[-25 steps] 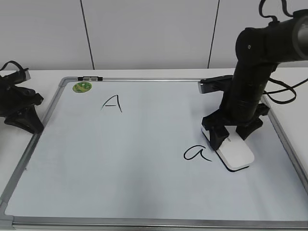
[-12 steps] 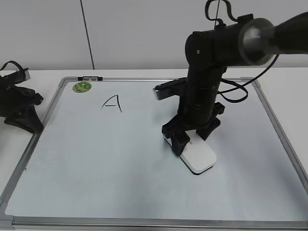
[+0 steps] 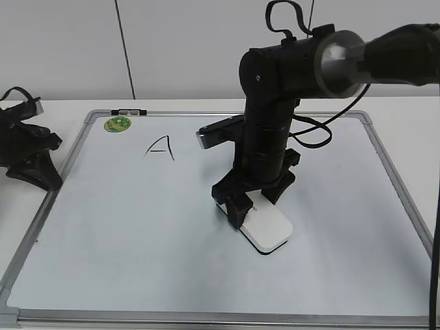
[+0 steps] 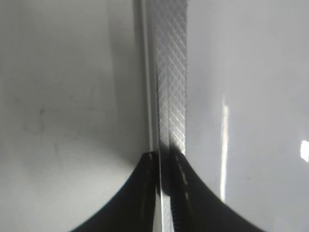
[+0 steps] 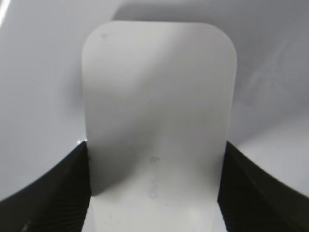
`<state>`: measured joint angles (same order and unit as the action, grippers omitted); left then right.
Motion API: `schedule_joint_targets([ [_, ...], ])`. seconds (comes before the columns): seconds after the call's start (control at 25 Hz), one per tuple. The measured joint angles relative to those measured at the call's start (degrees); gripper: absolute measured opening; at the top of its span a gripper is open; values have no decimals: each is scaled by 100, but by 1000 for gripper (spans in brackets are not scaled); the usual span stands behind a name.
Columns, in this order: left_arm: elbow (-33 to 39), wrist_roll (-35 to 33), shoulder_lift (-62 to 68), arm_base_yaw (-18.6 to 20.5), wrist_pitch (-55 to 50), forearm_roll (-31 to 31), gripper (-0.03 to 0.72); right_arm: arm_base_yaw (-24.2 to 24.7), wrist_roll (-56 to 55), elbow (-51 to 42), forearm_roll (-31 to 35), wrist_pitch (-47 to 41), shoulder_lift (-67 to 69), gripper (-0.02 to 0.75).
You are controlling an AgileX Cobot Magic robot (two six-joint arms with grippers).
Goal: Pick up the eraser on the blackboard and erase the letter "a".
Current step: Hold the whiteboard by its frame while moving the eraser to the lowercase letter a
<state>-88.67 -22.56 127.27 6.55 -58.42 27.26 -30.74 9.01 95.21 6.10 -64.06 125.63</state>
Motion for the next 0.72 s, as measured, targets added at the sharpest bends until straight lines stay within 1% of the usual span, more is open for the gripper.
schedule_joint_targets([
  [0.28, 0, 0, 0, 0, 4, 13, 49, -51, -187, 13, -363, -5, 0, 531],
  [0.44, 0, 0, 0, 0, 13, 13, 49, -31, -236, 60, -385, -50, 12, 531],
  [0.72, 0, 0, 2, 0, 13, 13, 50, 324, -271, 81, -439, -72, 20, 530],
])
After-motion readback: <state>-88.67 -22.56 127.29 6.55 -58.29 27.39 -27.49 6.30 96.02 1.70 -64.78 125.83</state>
